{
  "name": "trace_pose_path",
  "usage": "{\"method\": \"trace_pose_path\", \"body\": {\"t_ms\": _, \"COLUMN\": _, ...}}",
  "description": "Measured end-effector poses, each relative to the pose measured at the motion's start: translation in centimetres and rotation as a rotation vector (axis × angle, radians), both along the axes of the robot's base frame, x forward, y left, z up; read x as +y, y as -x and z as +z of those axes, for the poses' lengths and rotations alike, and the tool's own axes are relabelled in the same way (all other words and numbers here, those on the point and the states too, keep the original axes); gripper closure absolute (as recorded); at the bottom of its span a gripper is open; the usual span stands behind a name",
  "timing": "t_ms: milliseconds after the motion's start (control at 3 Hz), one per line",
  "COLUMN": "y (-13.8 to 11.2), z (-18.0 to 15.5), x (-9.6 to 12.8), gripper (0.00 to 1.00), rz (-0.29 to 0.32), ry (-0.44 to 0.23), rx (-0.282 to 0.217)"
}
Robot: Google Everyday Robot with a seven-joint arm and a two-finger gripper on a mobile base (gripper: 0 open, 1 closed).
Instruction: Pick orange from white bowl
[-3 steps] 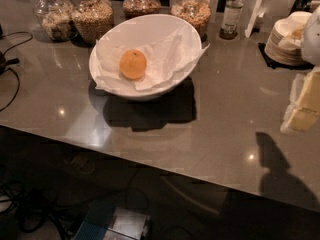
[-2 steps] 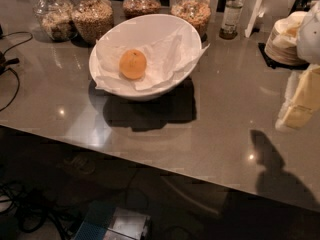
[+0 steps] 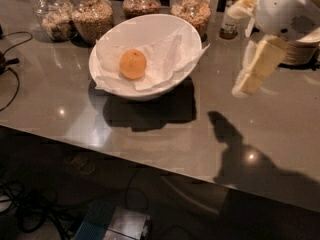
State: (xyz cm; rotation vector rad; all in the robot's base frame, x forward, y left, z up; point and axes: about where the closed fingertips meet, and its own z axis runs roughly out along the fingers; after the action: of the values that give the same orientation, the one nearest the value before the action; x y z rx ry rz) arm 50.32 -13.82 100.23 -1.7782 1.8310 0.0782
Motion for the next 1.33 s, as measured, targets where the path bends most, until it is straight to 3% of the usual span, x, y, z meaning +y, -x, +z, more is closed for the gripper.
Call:
{"method": "trace_pose_path", "body": {"t_ms": 333, "y": -3.7, "z": 2.0, "x": 4.3, "gripper": 0.0, "rz": 0.101, "ry": -0.083, "rx": -0.037}}
{"method": "trace_pose_path", "body": {"t_ms": 1000, "y": -10.4, "z": 4.9, "x": 15.1, "gripper": 0.0, "rz": 0.283, "ry": -0.204, "rx": 0.002}}
{"method": "trace_pose_path", "body": {"t_ms": 1333, "y": -12.3, "z": 5.4, "x": 19.8, "gripper": 0.0, "rz": 0.324, "ry": -0.217, "rx": 0.004}}
